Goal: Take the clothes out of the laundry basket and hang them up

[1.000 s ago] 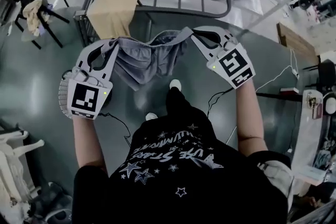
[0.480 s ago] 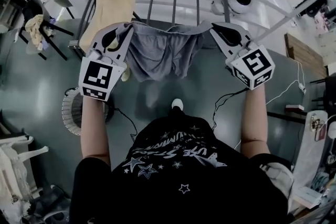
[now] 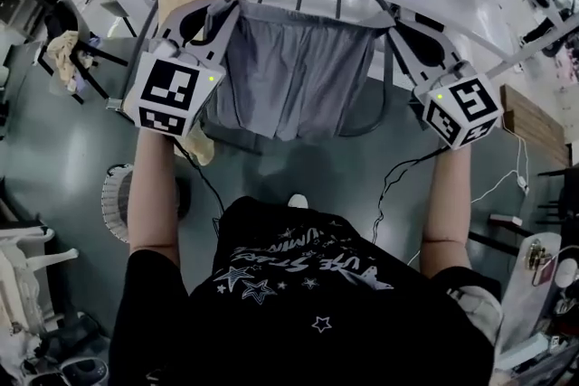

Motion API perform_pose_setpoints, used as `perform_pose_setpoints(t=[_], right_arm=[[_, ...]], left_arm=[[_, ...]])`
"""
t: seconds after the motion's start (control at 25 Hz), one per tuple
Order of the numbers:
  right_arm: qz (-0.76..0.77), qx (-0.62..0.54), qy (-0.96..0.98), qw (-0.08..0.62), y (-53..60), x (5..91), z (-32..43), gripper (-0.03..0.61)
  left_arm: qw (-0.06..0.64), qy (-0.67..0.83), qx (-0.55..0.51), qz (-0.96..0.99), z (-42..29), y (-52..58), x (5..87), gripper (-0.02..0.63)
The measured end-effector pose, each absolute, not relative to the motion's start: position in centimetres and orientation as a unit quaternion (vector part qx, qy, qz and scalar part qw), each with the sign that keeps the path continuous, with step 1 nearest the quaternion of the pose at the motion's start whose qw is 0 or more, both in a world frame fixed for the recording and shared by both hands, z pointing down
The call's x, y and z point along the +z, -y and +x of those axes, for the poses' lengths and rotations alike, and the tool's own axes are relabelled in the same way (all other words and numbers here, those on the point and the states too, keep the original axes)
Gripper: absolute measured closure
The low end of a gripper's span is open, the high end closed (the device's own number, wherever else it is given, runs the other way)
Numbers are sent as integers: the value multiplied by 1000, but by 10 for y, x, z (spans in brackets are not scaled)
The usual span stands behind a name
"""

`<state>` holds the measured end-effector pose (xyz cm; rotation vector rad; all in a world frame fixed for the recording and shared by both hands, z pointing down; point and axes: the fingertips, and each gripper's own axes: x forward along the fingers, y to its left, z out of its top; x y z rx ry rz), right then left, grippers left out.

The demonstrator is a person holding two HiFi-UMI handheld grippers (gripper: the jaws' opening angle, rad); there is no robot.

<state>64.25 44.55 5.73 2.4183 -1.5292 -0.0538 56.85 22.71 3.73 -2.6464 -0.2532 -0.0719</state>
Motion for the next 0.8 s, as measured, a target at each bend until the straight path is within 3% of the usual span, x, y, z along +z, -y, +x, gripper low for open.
perform_pose_setpoints(t=[0.8], right_arm=[[903, 39, 389, 177, -375, 84, 843, 558]], left_arm=[[212, 171, -59, -960, 772, -153, 74, 569]])
